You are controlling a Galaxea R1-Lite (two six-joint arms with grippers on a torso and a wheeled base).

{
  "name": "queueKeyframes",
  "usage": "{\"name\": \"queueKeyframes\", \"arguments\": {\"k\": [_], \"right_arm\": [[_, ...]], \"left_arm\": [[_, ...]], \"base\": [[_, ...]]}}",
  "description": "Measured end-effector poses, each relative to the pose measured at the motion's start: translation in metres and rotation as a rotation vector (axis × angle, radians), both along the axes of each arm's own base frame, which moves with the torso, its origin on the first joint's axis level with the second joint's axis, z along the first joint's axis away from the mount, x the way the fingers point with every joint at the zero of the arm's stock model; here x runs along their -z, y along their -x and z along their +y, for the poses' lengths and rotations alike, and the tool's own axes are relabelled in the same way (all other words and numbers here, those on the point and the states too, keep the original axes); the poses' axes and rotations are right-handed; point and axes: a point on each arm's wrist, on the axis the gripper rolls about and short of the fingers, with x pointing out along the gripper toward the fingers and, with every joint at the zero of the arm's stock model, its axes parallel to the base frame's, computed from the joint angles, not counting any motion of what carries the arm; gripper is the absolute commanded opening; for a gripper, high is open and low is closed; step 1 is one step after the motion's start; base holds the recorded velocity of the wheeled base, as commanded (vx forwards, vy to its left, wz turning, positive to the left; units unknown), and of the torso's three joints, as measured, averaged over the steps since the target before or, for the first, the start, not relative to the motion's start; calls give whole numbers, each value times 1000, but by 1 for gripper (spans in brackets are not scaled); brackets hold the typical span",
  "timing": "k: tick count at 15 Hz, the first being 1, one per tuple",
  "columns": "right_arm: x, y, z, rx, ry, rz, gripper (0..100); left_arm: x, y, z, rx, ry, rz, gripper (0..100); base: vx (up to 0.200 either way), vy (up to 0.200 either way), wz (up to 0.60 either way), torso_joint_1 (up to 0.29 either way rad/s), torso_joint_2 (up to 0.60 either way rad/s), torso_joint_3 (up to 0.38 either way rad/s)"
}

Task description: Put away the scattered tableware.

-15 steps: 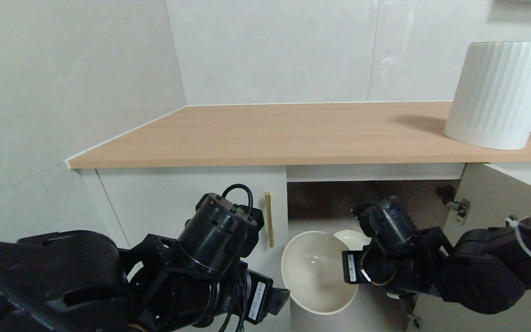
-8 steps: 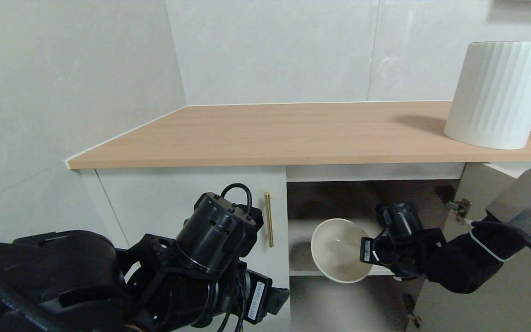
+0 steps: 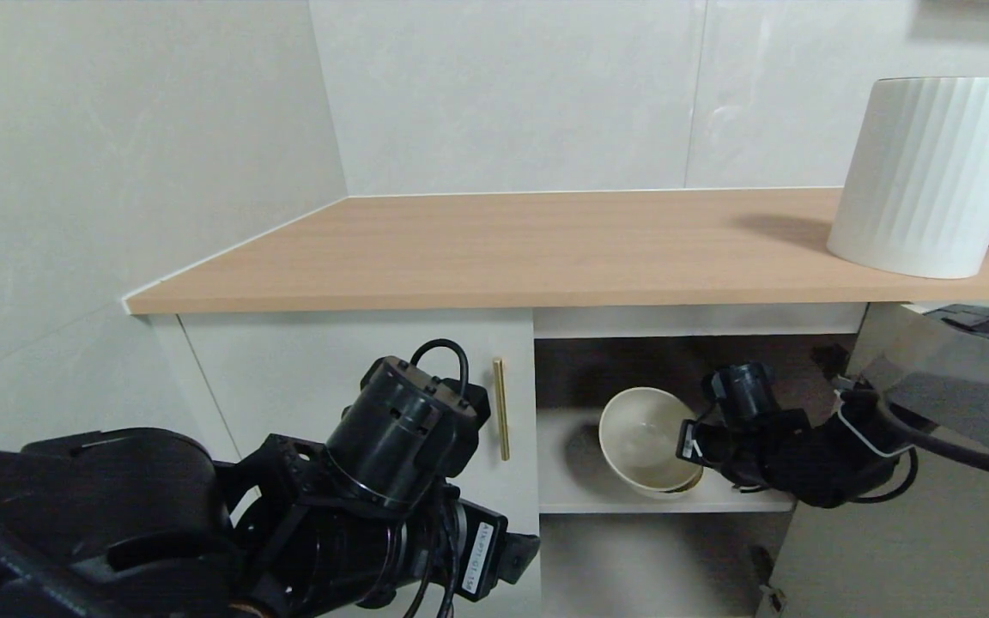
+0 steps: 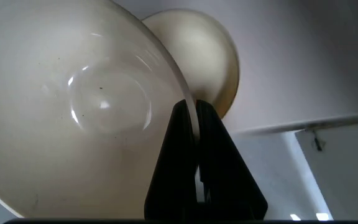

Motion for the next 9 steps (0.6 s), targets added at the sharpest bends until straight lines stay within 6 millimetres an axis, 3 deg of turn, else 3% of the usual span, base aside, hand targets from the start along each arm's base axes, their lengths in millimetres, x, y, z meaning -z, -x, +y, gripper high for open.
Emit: {"name": "queueKeyframes", "arguments": {"k": [9], "right_arm": [[14,-25,-15,86,-2,-14,0]], "left_arm": [[1,-1,0,-1,-2,2,100]], "base": [[0,0,0,0,0,0]]}}
